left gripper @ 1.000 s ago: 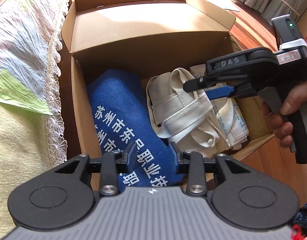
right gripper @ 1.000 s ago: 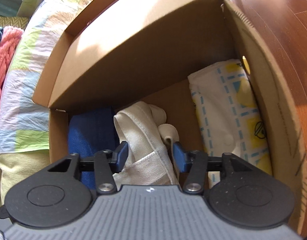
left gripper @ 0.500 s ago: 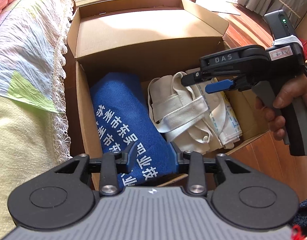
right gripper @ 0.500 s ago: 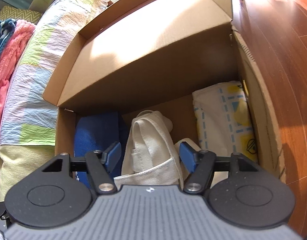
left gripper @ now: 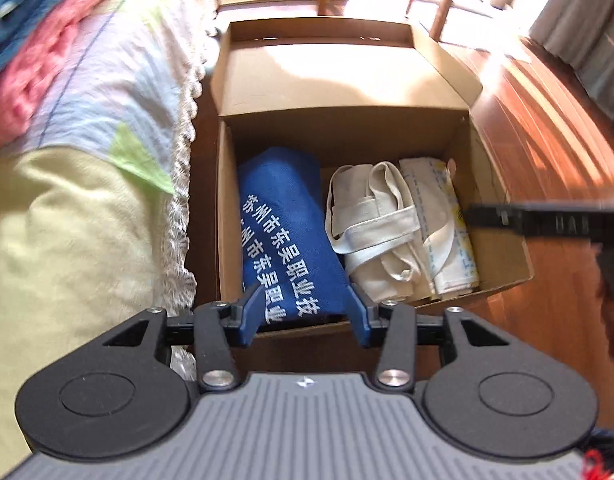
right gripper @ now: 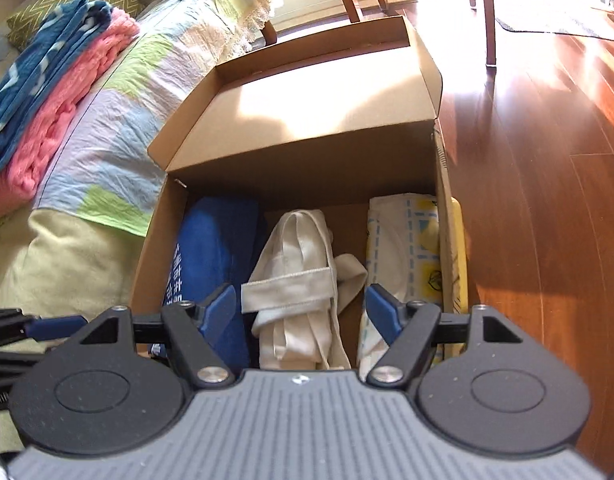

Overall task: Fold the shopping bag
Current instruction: 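Open the right gripper and withdraw both tools from the box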

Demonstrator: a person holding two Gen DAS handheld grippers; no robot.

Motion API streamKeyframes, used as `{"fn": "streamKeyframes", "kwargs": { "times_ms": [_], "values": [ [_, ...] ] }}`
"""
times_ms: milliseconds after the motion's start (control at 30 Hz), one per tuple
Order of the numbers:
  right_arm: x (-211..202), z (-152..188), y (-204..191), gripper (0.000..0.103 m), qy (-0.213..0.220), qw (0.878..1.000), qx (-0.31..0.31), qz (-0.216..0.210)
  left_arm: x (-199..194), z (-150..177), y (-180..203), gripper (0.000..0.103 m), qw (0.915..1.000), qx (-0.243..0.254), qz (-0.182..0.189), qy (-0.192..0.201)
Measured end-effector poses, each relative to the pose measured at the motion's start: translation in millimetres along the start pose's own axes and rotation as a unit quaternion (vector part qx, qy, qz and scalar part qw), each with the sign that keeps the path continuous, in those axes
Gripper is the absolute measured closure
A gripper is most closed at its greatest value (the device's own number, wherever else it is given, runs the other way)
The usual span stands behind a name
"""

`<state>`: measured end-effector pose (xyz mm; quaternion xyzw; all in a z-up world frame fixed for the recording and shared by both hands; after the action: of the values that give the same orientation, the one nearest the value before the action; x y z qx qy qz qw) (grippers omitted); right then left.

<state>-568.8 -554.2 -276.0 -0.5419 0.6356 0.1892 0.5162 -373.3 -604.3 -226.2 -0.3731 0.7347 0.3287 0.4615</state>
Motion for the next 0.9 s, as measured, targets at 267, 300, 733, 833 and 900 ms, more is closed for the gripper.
{"fn": "streamKeyframes", "kwargs": {
  "times_ms": [267,300,733,833,900],
  "values": [
    [-59,26,-13,0.024,-0.004,0.999,-0.040,0.005,-55,16,33,0.029,0.9987,-0.019,-0.030,0.037],
    [-66,30,-13,0.023,-0.002,0.999,-0.043,0.003,-62,20,35,0.026,0.9981,-0.022,-0.037,0.043],
    [-136,64,-22,0.001,0.027,0.995,-0.090,0.013,-126,60,62,0.016,0.9908,-0.062,-0.061,0.104],
    [-146,69,-21,0.001,0.034,0.994,-0.097,0.019,-138,66,69,0.008,0.9887,-0.069,-0.061,0.118],
    [-152,71,-20,0.001,0.037,0.994,-0.100,0.025,-144,69,73,0.006,0.9870,-0.069,-0.070,0.127]
  ]
}}
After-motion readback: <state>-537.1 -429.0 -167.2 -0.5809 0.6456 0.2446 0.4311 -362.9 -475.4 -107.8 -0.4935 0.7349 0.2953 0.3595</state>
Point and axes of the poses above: each gripper's, at about its wrist camera, not at the fingertips, and x roughly the way its jaws point, y to its right, z to its underside, the point moved 9 cm from there along x, roughly the way its jaws point, and after that the axes turned 3 degrees about z, right-handed, at the moved point
